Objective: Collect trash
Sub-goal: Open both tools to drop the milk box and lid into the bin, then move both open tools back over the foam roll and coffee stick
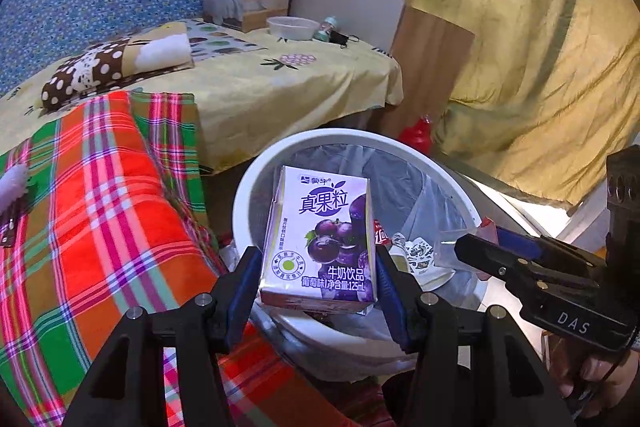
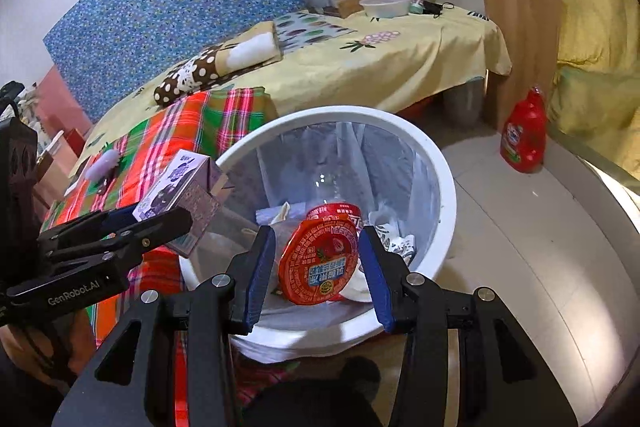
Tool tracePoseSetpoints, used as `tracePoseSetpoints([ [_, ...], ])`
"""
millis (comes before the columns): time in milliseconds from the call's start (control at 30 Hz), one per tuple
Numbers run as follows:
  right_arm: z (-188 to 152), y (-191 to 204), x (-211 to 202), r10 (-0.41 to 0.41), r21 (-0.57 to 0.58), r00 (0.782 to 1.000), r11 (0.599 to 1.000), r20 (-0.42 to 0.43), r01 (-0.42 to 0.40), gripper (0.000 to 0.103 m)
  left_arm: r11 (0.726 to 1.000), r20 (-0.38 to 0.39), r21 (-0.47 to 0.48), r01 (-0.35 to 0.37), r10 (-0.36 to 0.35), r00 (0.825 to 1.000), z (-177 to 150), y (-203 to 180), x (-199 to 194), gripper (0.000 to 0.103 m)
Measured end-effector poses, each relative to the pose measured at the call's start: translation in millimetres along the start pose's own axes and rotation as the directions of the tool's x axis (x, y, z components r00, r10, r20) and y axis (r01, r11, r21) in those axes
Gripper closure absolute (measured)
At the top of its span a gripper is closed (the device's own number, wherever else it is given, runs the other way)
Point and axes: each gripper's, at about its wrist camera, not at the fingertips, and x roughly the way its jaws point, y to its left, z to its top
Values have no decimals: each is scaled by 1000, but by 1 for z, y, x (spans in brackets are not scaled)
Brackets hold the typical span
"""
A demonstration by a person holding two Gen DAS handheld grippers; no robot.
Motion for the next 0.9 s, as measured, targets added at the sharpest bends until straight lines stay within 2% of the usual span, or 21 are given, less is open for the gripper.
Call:
tracePoseSetpoints([
  [333, -1, -5, 3, -25, 17, 1000, 1000, -8, 25, 56, 1000, 8, 22, -8, 8, 1000, 0, -5, 4, 46],
  [400, -1, -4, 2, -27, 12, 1000, 1000, -5, 27, 53, 1000, 13, 17, -8, 8, 1000, 0, -4, 2, 46],
  [500, -1, -3, 0, -28, 13, 1000, 1000, -1, 28, 44, 1000, 29, 13, -18, 18, 999, 1, -2, -5, 46],
  [900, 1, 19, -11, 5, -32, 1000, 999, 24, -4, 44, 997, 85, -35, -69, 71, 994, -8, 13, -48, 46],
])
